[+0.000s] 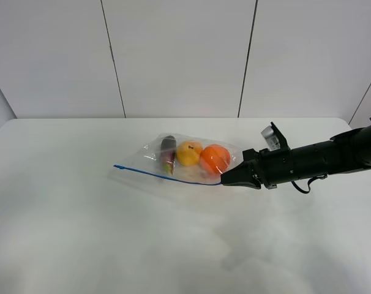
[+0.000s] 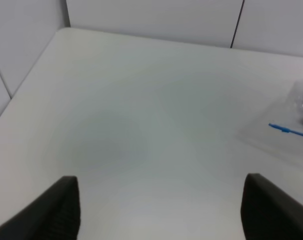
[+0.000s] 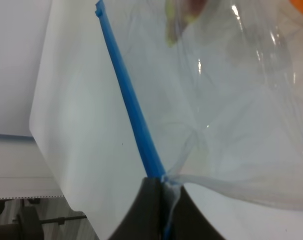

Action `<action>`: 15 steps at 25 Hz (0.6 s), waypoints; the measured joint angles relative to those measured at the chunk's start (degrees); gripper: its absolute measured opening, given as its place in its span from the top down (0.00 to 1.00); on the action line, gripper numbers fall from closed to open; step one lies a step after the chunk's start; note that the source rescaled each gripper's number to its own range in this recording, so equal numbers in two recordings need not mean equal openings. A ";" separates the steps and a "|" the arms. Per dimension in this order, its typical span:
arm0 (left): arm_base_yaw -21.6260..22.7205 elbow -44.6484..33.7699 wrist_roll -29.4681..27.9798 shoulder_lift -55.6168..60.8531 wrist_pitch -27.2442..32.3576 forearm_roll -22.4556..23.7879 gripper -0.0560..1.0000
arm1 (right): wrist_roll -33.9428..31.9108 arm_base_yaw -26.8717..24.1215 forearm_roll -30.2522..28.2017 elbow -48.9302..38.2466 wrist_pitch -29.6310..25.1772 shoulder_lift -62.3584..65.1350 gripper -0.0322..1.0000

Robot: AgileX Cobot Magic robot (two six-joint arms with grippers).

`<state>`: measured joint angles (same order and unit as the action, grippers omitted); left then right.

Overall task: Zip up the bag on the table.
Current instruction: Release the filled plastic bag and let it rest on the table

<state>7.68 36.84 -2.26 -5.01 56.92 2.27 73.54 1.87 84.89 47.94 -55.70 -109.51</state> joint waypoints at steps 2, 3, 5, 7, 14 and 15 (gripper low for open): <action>0.00 -0.84 0.00 1.34 0.00 0.44 0.17 | 0.04 0.00 0.00 0.00 0.00 0.00 0.97; 0.00 -1.22 -0.05 1.82 0.23 0.77 0.17 | 0.04 0.00 0.00 0.00 0.00 0.00 0.97; 0.00 -1.82 -0.67 2.93 0.58 1.20 0.17 | 0.04 0.00 0.00 0.00 0.00 0.00 0.97; 0.00 -2.55 -1.75 4.26 0.65 1.39 0.17 | 0.04 0.00 0.00 0.00 0.00 0.00 0.97; 0.00 -7.23 -5.04 5.18 1.51 1.86 0.17 | 0.04 0.00 -0.11 0.00 0.00 0.00 0.97; 0.00 -7.39 -5.10 5.18 1.57 1.86 0.17 | 0.04 0.00 -0.23 0.00 0.00 0.00 0.97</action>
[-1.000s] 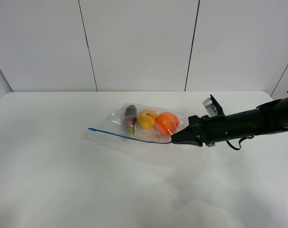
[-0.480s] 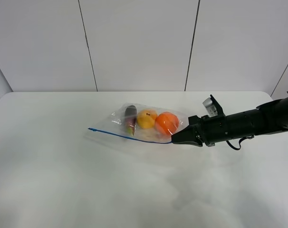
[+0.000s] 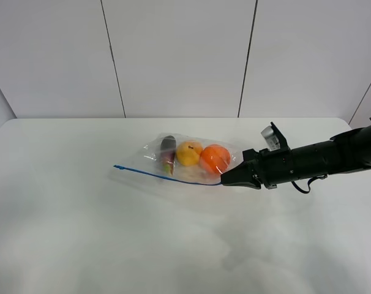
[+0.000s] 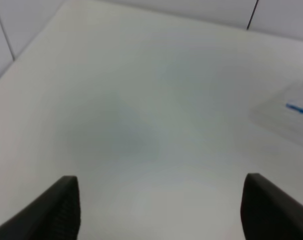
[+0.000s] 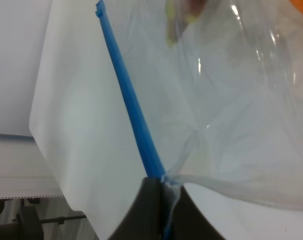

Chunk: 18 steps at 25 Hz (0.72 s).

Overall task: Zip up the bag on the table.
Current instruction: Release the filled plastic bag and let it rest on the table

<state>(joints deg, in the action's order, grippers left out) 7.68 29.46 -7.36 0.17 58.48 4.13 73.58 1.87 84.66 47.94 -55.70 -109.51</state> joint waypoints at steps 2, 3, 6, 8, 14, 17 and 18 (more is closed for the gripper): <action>0.00 -0.05 -0.18 0.00 0.00 0.00 0.17 | 0.00 0.00 -0.09 0.00 0.00 0.00 0.97; 0.00 -0.05 -0.22 0.00 0.00 0.09 0.17 | 0.00 0.00 -0.16 0.00 0.00 0.00 0.97; 0.00 -0.17 -0.35 0.00 0.62 0.21 0.17 | 0.00 0.00 -0.17 0.00 0.00 0.00 0.97; 0.00 -0.43 -0.46 0.00 1.49 0.30 0.17 | 0.00 0.00 -0.17 0.00 0.00 0.00 0.97; 0.00 -0.87 -0.67 0.00 2.47 0.40 0.17 | 0.02 0.00 -0.17 0.00 0.00 0.00 0.97; 0.00 -0.87 -0.69 0.00 2.47 0.40 0.17 | 0.02 0.00 -0.22 0.00 0.00 0.00 0.97; 0.00 -0.87 -0.74 0.00 2.47 0.40 0.17 | 0.02 0.00 -0.22 0.00 0.00 0.00 0.97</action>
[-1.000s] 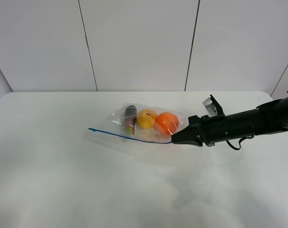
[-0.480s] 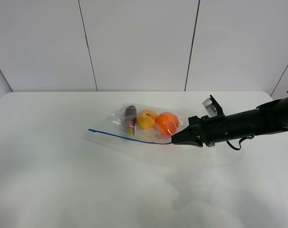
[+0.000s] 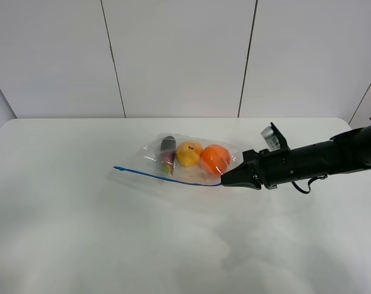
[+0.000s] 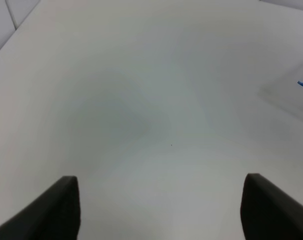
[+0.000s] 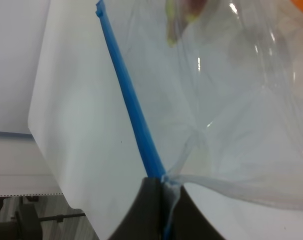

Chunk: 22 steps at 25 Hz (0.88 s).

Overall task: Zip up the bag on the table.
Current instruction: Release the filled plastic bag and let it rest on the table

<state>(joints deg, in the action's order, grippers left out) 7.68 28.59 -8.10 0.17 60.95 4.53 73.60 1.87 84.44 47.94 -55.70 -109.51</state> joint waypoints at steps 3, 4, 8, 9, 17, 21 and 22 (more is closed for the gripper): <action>0.00 0.00 -0.06 0.00 0.00 0.00 0.17 | 0.00 0.00 0.00 0.00 0.00 0.00 0.97; 0.00 0.00 -0.06 0.00 0.00 0.00 0.17 | 0.05 0.00 0.00 0.00 0.00 0.00 0.97; 0.00 0.00 -0.06 0.00 0.00 0.00 0.17 | 0.04 0.00 0.00 0.00 0.00 0.00 0.97; 0.00 0.00 -0.06 0.00 0.00 0.00 0.17 | 0.04 0.00 0.00 0.00 0.00 0.00 0.97; 0.00 0.00 -0.06 0.00 0.00 0.00 0.17 | 0.04 0.00 0.00 0.00 0.00 0.00 0.95; 0.00 0.00 -0.06 0.00 0.00 0.00 0.17 | 0.04 0.00 0.00 0.00 0.00 0.00 0.76; 0.00 0.00 -0.06 0.00 0.00 0.00 0.17 | 0.04 0.00 0.00 0.00 0.00 0.00 0.68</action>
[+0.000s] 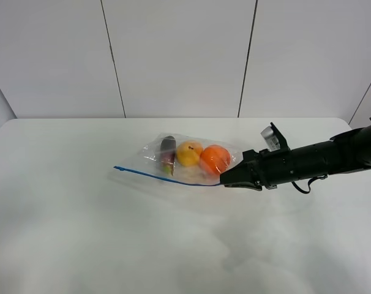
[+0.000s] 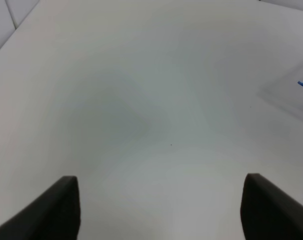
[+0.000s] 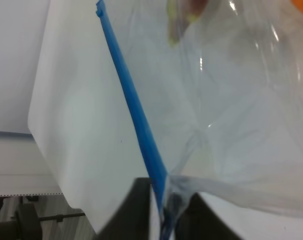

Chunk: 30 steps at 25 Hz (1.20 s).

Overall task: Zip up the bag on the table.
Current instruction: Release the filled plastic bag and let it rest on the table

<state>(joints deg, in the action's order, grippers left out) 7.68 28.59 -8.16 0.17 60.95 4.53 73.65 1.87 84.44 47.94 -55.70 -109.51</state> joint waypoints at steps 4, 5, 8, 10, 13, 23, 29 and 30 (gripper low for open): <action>0.00 0.00 0.00 0.00 0.00 0.00 0.17 | 0.00 0.00 0.13 0.00 0.00 0.00 0.44; 0.00 0.00 0.00 0.00 0.00 0.00 0.17 | 0.00 0.00 0.38 0.00 0.22 0.00 0.37; 0.00 0.00 0.00 0.00 0.00 0.00 0.17 | 0.00 0.00 1.53 0.00 1.11 0.00 0.21; 0.00 0.00 0.00 0.00 0.00 0.00 0.17 | 0.00 0.00 1.80 0.00 1.80 0.00 0.15; 0.00 0.00 0.00 0.00 0.00 0.00 0.17 | 0.00 0.00 1.80 0.00 1.84 0.00 0.14; 0.00 0.00 0.00 0.00 0.00 0.00 0.17 | 2.62 0.00 2.97 0.00 4.86 0.00 0.14; 0.00 0.00 0.00 0.00 0.00 0.00 0.17 | 5.09 0.00 0.81 0.00 10.24 0.00 0.14; 0.00 0.00 0.00 0.00 0.00 0.00 0.17 | 5.13 0.00 -0.16 0.00 11.58 0.00 0.14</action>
<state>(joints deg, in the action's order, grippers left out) 7.68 28.59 -8.16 0.17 60.95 4.53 78.78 1.87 84.29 47.94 -44.12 -109.51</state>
